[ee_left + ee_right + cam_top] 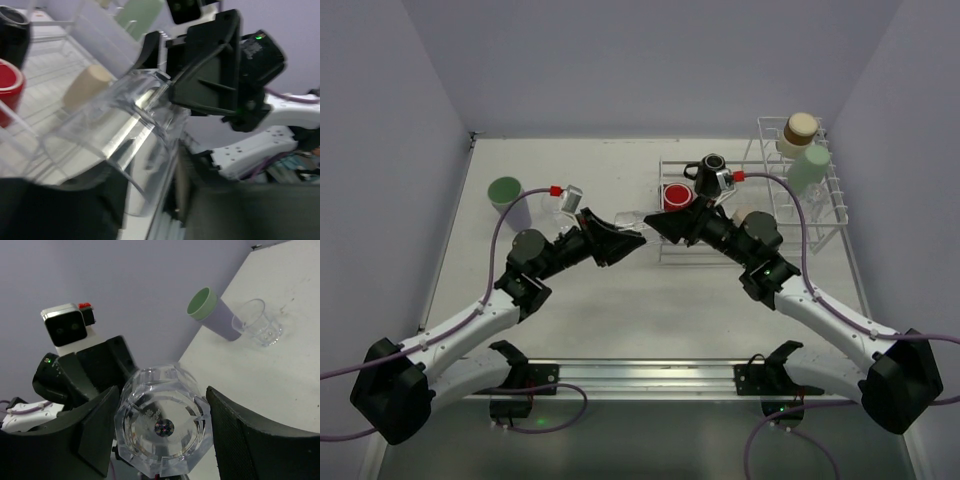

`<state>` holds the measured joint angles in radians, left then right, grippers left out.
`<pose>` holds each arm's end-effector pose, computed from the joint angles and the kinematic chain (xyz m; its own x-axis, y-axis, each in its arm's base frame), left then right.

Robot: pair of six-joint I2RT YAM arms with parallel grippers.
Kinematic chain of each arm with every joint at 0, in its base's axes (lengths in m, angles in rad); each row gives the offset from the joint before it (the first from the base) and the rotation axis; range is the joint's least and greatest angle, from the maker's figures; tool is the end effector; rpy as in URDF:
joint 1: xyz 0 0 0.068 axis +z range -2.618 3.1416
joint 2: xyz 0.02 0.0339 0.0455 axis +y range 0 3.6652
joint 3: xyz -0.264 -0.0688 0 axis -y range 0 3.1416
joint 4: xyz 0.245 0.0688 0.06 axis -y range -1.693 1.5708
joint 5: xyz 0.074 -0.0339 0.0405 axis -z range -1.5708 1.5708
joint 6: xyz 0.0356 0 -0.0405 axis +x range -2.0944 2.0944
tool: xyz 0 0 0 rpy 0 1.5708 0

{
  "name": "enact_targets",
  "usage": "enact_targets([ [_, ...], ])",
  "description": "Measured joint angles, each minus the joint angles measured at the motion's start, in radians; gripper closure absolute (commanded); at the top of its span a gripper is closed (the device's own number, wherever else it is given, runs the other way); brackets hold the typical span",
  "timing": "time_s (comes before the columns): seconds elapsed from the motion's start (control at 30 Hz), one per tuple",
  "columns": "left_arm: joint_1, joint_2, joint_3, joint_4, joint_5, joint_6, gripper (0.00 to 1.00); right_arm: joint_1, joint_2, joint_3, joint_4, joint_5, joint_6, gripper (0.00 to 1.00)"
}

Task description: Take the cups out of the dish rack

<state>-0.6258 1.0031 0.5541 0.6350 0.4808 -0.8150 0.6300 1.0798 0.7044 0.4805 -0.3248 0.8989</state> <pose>0.1756 -0.1472 0.3033 -0.5432 -0.4035 -0.7363 0.7179 0.2314 -0.6565 0.1974 0.1580 0.3236 -0.5849 0.4915 -0.6452 -0.5735 0.3119 0.7575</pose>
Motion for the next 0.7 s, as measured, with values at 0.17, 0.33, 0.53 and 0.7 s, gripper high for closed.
enact_targets([
  [0.17,-0.026,-0.04,-0.007,0.076,0.002,-0.048,1.0,-0.003,0.001,-0.052,0.169,-0.025,0.105,0.2],
  [0.33,-0.038,-0.123,0.011,-0.084,-0.095,0.067,1.0,0.021,-0.006,-0.063,0.146,-0.029,0.105,0.01],
  [0.53,-0.038,-0.101,0.253,-0.582,-0.381,0.263,1.0,0.021,-0.072,-0.075,-0.002,0.018,0.037,0.01],
  [0.7,-0.03,0.021,0.465,-0.882,-0.6,0.384,1.0,0.021,-0.105,-0.073,-0.136,0.05,-0.053,0.01],
])
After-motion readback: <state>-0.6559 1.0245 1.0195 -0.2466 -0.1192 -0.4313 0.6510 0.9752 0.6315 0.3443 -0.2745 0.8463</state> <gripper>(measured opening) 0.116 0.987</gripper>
